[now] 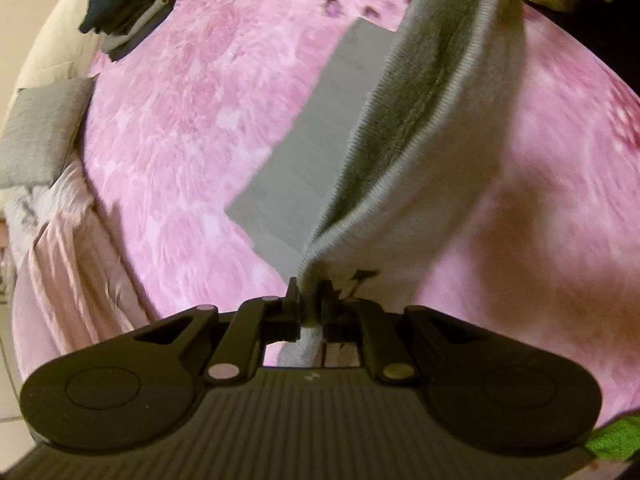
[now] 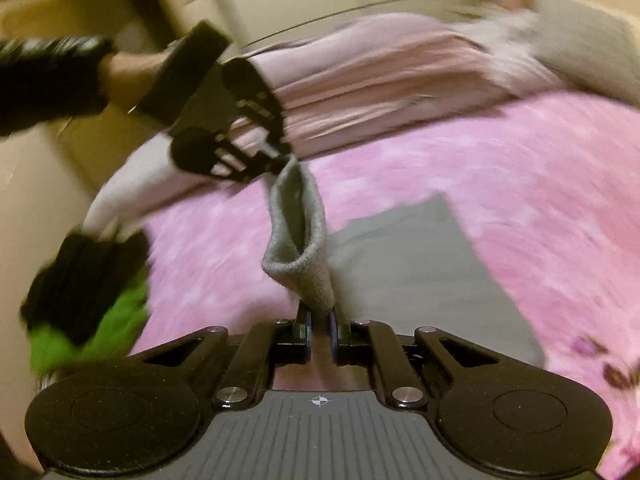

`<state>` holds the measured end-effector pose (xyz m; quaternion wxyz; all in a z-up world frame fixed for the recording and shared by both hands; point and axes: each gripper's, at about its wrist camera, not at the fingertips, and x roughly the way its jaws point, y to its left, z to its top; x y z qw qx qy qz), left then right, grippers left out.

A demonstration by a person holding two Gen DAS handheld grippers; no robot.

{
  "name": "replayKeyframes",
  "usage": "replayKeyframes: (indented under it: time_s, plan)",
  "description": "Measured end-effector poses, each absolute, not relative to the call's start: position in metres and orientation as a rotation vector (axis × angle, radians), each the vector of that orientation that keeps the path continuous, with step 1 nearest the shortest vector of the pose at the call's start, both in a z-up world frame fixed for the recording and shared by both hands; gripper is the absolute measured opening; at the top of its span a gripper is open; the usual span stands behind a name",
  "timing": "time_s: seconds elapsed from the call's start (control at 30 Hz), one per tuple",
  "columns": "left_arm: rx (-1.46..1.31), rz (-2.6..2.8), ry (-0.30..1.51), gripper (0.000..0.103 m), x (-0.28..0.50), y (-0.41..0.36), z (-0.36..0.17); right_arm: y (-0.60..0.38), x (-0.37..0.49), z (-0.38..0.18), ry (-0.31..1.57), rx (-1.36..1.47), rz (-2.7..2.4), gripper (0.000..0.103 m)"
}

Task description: Fold clothes

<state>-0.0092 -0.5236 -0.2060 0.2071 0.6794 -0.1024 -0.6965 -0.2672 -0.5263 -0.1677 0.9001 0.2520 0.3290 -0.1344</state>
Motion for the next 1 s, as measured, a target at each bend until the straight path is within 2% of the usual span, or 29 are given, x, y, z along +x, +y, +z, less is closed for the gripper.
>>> replayKeyframes:
  time_s: [0.2,0.37,0.43,0.5,0.6,0.63,0.8,0.93,0.97,1.0]
  plan:
    - [1.983,-2.017,-0.224,0.007,-0.062,-0.627,-0.257,-0.615,-0.298,-0.222,0.658,0.757,-0.431,0.004]
    - [2.099,-2.056,-0.179,0.008,-0.092,-0.669,-0.314,-0.661,-0.322,-0.276,0.679,0.960,-0.513,0.004]
    - [2.124,-2.055,-0.167,0.012,-0.098,-0.678,-0.334,-0.673,-0.327,-0.295,0.693,1.025,-0.549,0.004]
    - [2.117,-2.037,-0.162,0.022,-0.100,-0.685,-0.347,-0.680,-0.332,-0.310,0.703,1.078,-0.581,0.004]
    - [2.055,-2.014,-0.119,0.030,-0.095,-0.694,-0.347,-0.682,-0.338,-0.317,0.699,1.137,-0.630,0.006]
    - [2.014,-2.000,-0.102,0.030,-0.091,-0.696,-0.342,-0.681,-0.340,-0.315,0.693,1.142,-0.640,0.007]
    - [1.688,-1.899,0.180,0.030,-0.042,-0.703,-0.299,-0.668,-0.341,-0.302,0.660,1.137,-0.681,0.023]
    - [1.518,-1.821,0.410,0.030,-0.006,-0.687,-0.293,-0.665,-0.336,-0.306,0.628,1.140,-0.745,0.021]
    - [1.490,-1.810,0.449,0.030,-0.001,-0.684,-0.297,-0.665,-0.337,-0.308,0.621,1.143,-0.779,0.011]
    - [1.470,-1.799,0.482,0.029,0.002,-0.682,-0.304,-0.667,-0.340,-0.311,0.618,1.152,-0.811,0.010]
